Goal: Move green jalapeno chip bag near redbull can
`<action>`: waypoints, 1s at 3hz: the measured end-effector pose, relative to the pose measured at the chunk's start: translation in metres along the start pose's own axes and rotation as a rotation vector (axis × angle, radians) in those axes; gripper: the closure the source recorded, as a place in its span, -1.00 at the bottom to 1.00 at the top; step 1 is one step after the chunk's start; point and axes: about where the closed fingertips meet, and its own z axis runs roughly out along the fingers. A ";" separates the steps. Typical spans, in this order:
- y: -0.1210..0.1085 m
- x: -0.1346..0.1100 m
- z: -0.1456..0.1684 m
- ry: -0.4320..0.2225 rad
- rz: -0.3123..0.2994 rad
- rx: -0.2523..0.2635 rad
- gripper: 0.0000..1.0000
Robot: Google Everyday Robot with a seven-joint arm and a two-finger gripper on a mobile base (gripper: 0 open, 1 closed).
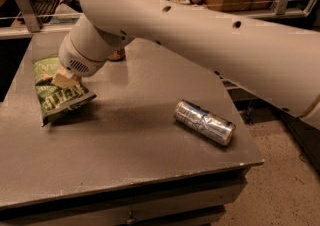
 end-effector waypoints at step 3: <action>-0.010 0.100 -0.064 0.219 0.010 -0.001 1.00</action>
Offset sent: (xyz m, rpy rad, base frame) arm 0.0037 -0.1197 -0.0224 -0.2663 0.0105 -0.0111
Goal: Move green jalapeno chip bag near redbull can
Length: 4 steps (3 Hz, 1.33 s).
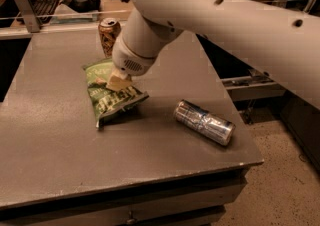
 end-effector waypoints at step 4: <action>-0.073 0.132 -0.080 0.205 0.033 0.031 1.00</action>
Offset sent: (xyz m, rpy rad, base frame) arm 0.0458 -0.1573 -0.0154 -0.1367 0.0498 -0.1319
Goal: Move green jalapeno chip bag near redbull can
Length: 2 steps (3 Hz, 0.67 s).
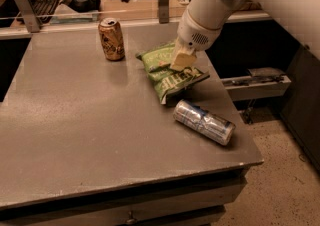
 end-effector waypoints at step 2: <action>0.009 0.018 0.002 0.034 -0.010 -0.052 0.96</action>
Offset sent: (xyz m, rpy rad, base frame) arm -0.0153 -0.0223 -0.0174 -0.0419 0.0774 0.0251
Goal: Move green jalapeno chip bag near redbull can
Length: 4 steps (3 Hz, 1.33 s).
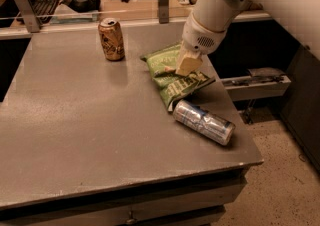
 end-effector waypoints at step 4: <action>0.015 0.015 -0.001 0.026 0.029 -0.025 -1.00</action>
Offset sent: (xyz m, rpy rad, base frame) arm -0.0193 -0.0042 -0.0245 -0.0187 0.0761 -0.0050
